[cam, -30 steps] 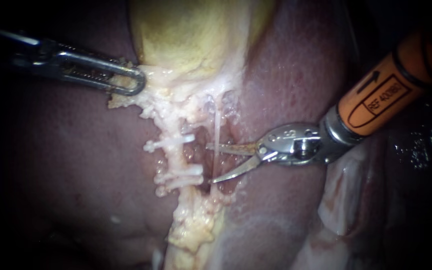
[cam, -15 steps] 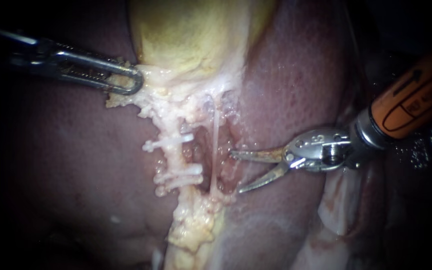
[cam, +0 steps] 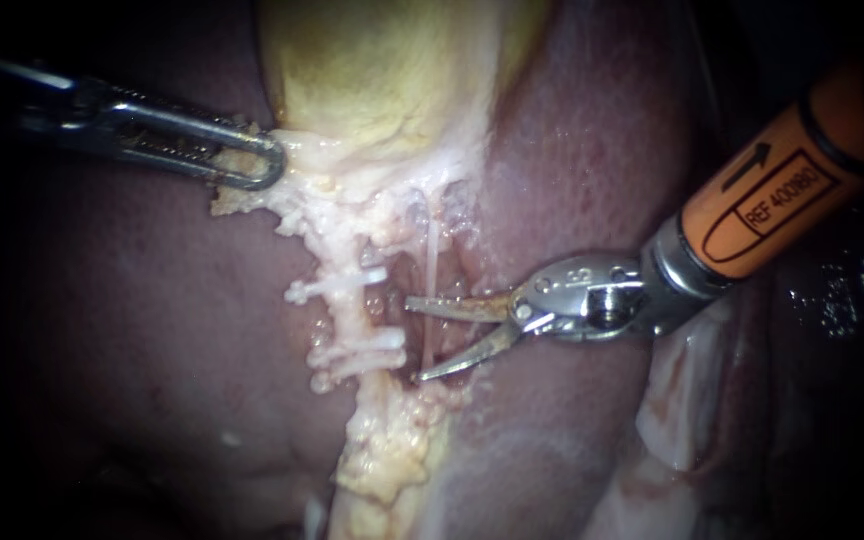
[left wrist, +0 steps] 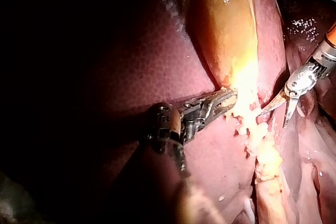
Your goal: Go to the cutting position left tube
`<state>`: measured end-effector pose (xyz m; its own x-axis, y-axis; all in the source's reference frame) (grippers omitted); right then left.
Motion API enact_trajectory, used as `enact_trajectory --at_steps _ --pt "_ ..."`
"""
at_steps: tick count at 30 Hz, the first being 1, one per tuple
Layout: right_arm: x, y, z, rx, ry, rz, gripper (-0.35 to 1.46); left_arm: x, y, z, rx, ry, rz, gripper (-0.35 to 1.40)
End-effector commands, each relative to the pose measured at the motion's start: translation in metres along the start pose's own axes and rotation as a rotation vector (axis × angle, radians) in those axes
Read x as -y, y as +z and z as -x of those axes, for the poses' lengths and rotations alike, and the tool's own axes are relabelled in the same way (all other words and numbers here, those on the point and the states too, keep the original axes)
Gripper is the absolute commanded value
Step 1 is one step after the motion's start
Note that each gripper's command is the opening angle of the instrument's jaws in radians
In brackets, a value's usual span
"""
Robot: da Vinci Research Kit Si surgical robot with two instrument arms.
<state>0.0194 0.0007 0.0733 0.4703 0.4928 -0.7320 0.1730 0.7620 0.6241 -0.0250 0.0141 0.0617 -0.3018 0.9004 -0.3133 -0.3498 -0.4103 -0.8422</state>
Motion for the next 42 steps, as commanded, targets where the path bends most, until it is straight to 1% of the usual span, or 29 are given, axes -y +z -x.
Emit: enact_trajectory --at_steps 1,5,9,12,16,22,31,33,35,42 --pt "-0.0002 0.0002 0.0002 0.002 0.0 -0.002 1.18 0.0 -0.0001 0.0 0.0 0.0 0.0 -0.35" --pt "-0.0008 0.0008 0.0006 0.003 -0.002 -0.004 1.2 0.0 -0.0001 0.0 0.0 0.0 0.0 -0.35" --pt "-0.0012 0.0013 0.0005 0.004 -0.001 -0.01 1.21 0.0 -0.0001 0.0 0.0 0.0 0.0 -0.35" --pt "-0.0013 0.0018 0.0002 0.005 0.0 -0.023 1.23 0.0 -0.0001 0.0001 0.0 0.0 0.0 -0.35" --pt "-0.0012 0.0026 -0.0004 -0.008 0.003 -0.049 1.23 0.0 -0.0001 0.0001 0.0 0.0 0.0 -0.35" --pt "-0.0017 0.0048 -0.0014 -0.013 -0.005 -0.06 1.23 0.0 -0.0001 0.0 0.0 0.0 0.0 -0.35" --pt "-0.002 0.0078 -0.001 -0.012 -0.018 -0.07 1.23 0.0 -0.0003 0.0 -0.001 0.0 -0.001 -0.35" --pt "-0.0021 0.0083 -0.001 -0.022 -0.025 -0.081 1.23 0.0 -0.0003 0.0 -0.001 0.0 -0.001 -0.35" --pt "-0.0022 0.0086 -0.0012 -0.048 -0.03 -0.092 1.23 0.0 -0.0003 0.0 -0.001 0.0 -0.001 -0.35" --pt "-0.0022 0.0094 -0.002 -0.109 -0.037 -0.111 1.23 0.0 -0.0003 0.0 -0.001 0.0 -0.001 -0.35"
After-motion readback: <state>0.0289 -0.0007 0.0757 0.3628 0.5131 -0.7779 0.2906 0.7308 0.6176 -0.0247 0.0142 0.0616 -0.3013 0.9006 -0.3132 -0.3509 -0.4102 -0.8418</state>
